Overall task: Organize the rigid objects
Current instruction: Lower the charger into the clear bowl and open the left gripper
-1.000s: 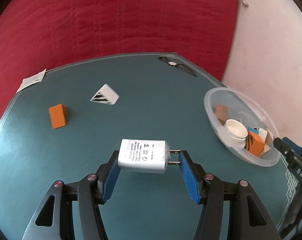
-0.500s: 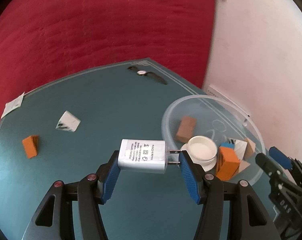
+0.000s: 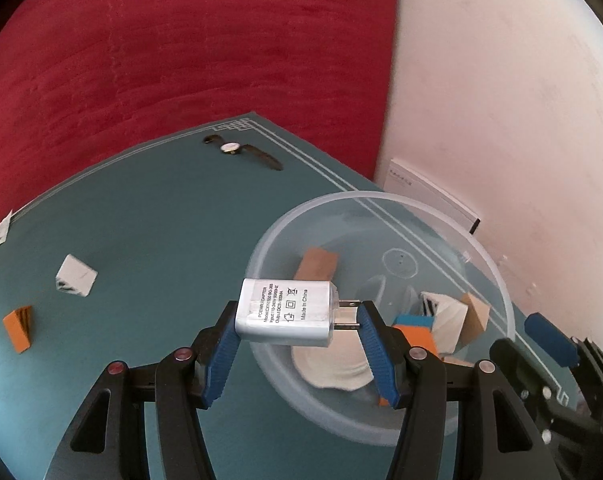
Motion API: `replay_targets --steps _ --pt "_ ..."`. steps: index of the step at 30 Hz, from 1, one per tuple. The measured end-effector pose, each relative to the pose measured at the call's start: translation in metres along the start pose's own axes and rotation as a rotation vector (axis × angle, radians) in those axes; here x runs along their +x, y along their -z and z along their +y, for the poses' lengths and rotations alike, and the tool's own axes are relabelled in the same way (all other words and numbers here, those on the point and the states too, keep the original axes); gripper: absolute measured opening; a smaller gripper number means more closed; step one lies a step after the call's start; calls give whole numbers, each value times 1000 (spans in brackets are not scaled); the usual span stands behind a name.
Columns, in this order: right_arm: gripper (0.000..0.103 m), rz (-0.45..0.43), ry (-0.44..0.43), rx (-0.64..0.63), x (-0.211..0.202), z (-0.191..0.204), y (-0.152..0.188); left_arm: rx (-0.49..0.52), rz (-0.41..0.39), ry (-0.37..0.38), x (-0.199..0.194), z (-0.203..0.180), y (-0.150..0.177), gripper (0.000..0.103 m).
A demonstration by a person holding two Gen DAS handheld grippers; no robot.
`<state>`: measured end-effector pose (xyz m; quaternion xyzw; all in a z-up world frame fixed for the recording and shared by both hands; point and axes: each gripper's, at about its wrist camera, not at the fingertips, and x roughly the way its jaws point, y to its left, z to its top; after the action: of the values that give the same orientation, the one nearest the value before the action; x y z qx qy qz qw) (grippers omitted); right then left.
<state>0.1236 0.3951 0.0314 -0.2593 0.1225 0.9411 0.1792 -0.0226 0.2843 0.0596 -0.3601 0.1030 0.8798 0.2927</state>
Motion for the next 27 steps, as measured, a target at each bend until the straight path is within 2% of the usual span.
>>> replay_targets --steps 4,7,8,12,27 --pt "56 -1 -1 1 2 1 0 2 2 18 8 -5 -6 62" --pt "56 5 -3 -4 3 2 2 -24 -1 51 9 -5 -9 86" --pt "56 7 -4 -7 3 3 3 -31 -10 58 6 -6 -9 88" --pt "56 11 -9 -16 2 4 4 -17 -22 59 2 -4 -4 88" --pt "56 6 -5 -13 3 4 8 -59 -55 -80 -13 24 22 88"
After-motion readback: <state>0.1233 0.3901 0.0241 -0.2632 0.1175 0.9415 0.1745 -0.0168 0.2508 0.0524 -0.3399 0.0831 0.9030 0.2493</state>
